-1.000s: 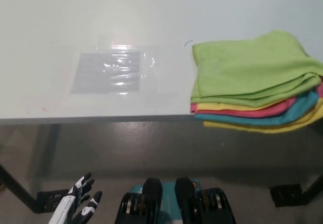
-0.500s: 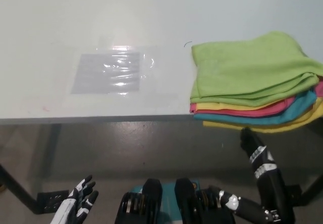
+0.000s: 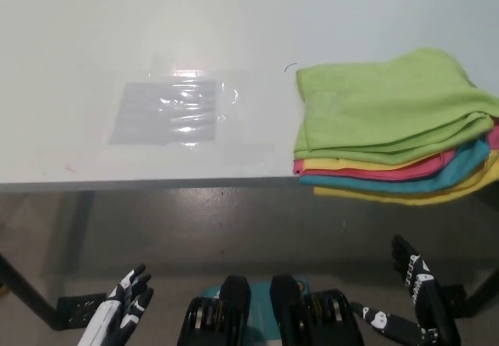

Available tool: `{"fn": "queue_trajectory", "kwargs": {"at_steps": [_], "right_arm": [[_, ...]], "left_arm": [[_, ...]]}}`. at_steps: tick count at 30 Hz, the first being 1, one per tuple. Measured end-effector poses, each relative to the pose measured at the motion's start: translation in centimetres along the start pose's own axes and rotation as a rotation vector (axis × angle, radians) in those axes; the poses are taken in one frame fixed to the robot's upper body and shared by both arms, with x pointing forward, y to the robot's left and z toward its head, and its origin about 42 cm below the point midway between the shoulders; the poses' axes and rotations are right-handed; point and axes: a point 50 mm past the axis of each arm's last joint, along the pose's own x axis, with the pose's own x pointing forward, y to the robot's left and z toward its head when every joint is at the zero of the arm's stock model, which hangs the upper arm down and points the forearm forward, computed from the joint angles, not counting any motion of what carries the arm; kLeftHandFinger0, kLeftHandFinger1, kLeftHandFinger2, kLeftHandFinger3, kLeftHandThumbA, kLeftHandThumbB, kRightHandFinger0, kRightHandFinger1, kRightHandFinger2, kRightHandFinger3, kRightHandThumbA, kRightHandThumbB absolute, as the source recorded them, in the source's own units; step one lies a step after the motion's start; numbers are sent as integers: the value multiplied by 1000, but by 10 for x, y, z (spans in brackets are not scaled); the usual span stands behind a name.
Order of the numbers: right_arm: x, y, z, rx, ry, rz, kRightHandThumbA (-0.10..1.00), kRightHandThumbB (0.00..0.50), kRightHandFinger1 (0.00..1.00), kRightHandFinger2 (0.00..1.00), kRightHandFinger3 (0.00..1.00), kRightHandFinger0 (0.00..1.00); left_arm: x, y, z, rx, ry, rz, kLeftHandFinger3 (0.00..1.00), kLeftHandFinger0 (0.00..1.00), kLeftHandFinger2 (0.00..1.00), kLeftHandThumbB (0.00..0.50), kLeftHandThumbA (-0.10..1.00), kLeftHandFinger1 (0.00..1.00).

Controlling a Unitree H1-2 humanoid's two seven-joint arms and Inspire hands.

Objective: A stack of folded microfibre clothes with a single fold is kept infront of the robot. the robot uses its right hand to grab one end of the clothes and pulla it away from the other end to unfold

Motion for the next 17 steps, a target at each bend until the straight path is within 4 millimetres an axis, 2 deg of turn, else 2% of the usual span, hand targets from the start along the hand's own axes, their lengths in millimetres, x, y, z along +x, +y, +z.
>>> {"fn": "queue_trajectory", "kwargs": {"at_steps": [2, 6, 13, 17], "right_arm": [[5, -1, 2, 2, -4, 3, 933, 9, 1000, 1000, 1000, 1000], [9, -3, 4, 2, -1, 5, 915, 21, 1000, 1000, 1000, 1000], [11, -6, 3, 1, 25, 1, 899, 19, 1000, 1000, 1000, 1000], [16, -7, 6, -2, 28, 7, 902, 19, 1000, 1000, 1000, 1000]], "left_arm": [[4, 0, 3, -1, -12, -1, 1000, 1000, 1000, 228, 867, 1000], [12, 1, 9, 0, -34, -5, 1000, 1000, 1000, 231, 875, 1000], [21, 2, 17, 4, -62, -8, 1000, 1000, 1000, 201, 878, 1000], [23, 3, 19, 5, -68, -9, 1000, 1000, 1000, 208, 889, 1000]]}}
